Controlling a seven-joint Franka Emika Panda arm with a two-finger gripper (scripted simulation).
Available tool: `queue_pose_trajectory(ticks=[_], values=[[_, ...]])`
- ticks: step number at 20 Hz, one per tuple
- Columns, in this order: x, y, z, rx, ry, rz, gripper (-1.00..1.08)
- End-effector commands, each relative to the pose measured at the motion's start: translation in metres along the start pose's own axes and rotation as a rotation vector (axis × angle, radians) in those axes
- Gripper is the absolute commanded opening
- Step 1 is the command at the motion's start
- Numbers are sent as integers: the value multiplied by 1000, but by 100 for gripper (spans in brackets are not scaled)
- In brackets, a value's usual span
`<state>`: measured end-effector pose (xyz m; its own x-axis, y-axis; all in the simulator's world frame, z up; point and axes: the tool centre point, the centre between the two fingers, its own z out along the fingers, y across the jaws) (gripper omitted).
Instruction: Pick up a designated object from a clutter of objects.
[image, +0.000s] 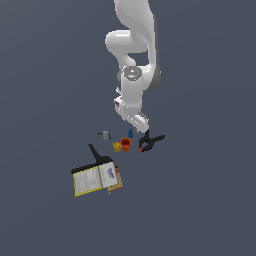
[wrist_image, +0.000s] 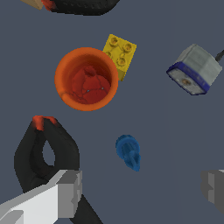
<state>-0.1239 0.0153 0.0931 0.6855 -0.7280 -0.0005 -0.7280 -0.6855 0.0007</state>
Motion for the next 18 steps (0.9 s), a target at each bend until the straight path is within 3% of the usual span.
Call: queue_pose_trajectory(ticks=[1,18], values=[[0,0,0,0,0,0,100],[-1,1,45,1,0,4,100]])
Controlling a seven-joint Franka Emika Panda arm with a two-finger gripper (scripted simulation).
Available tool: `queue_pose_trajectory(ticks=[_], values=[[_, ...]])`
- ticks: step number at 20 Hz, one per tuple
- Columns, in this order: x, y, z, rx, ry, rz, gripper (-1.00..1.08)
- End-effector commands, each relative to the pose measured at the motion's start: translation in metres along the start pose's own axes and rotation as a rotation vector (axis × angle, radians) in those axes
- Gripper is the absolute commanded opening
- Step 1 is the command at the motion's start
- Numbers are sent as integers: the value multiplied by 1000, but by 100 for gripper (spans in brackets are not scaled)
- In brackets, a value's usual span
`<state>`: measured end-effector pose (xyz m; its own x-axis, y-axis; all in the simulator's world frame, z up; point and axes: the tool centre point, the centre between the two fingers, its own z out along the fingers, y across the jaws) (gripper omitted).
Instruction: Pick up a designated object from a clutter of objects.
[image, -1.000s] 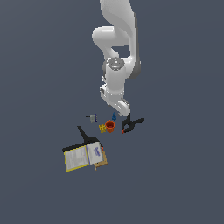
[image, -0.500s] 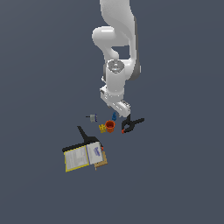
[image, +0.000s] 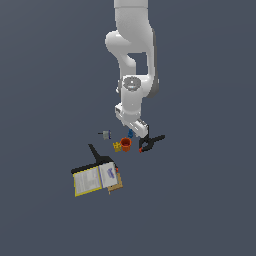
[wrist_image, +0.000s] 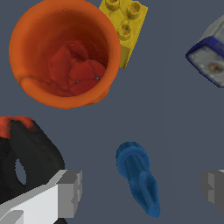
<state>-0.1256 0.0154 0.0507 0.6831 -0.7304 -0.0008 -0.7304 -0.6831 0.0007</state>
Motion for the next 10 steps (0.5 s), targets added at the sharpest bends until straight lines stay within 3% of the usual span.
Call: queue_pose_trajectory(ticks=[1,2,3,10], values=[[0,0,3,1,1,0,100],[0,0,3,1,1,0,100],[0,0,3,1,1,0,-100],[0,0,3,1,1,0,-100]])
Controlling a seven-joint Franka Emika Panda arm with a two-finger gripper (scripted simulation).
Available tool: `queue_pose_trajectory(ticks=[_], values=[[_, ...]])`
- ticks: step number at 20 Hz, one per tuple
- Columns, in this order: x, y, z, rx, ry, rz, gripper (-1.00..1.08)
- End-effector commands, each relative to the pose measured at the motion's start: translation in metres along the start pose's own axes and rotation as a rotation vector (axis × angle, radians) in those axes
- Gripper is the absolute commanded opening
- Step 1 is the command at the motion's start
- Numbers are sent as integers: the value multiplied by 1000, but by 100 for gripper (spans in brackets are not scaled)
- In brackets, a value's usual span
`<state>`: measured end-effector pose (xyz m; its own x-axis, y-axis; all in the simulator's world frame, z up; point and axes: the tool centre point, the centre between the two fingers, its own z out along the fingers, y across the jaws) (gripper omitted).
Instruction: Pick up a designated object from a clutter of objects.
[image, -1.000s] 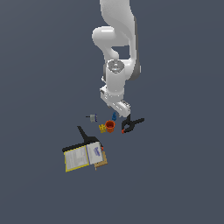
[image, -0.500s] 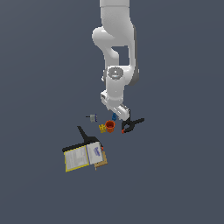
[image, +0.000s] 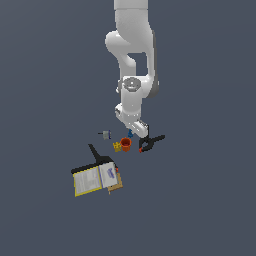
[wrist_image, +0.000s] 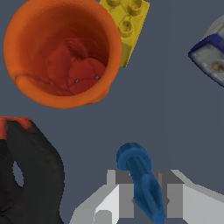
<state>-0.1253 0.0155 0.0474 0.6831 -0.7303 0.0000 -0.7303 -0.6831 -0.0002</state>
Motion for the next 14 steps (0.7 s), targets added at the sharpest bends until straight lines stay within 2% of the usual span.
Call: queue_pose_trajectory(ticks=[1,8,14], values=[[0,0,0,0,0,0,-100],[0,-1,-5,0,0,0,-100],[0,-3,-25,0,0,0,-100]])
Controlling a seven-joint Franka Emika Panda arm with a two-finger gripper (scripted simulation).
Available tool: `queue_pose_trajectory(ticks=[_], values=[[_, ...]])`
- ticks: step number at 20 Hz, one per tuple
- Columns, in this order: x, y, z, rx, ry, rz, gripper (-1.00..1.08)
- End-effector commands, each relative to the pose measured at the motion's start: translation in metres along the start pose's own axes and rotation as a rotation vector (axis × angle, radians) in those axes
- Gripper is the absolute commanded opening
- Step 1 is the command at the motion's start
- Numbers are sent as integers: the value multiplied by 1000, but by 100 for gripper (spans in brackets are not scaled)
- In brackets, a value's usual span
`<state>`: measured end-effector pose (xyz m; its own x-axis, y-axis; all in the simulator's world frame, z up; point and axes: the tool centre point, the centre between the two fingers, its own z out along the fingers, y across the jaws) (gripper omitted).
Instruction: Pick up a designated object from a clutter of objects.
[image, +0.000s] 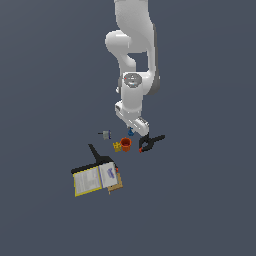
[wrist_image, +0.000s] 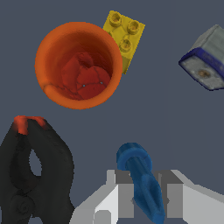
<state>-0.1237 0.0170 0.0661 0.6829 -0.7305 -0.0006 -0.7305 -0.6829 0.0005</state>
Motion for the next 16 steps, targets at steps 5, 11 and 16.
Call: queue_pose_trajectory(ticks=[5,11,16], values=[[0,-4,-34,0,0,0,-100],[0,-10,-81,0,0,0,-100],[0,-15,-123,0,0,0,-100]])
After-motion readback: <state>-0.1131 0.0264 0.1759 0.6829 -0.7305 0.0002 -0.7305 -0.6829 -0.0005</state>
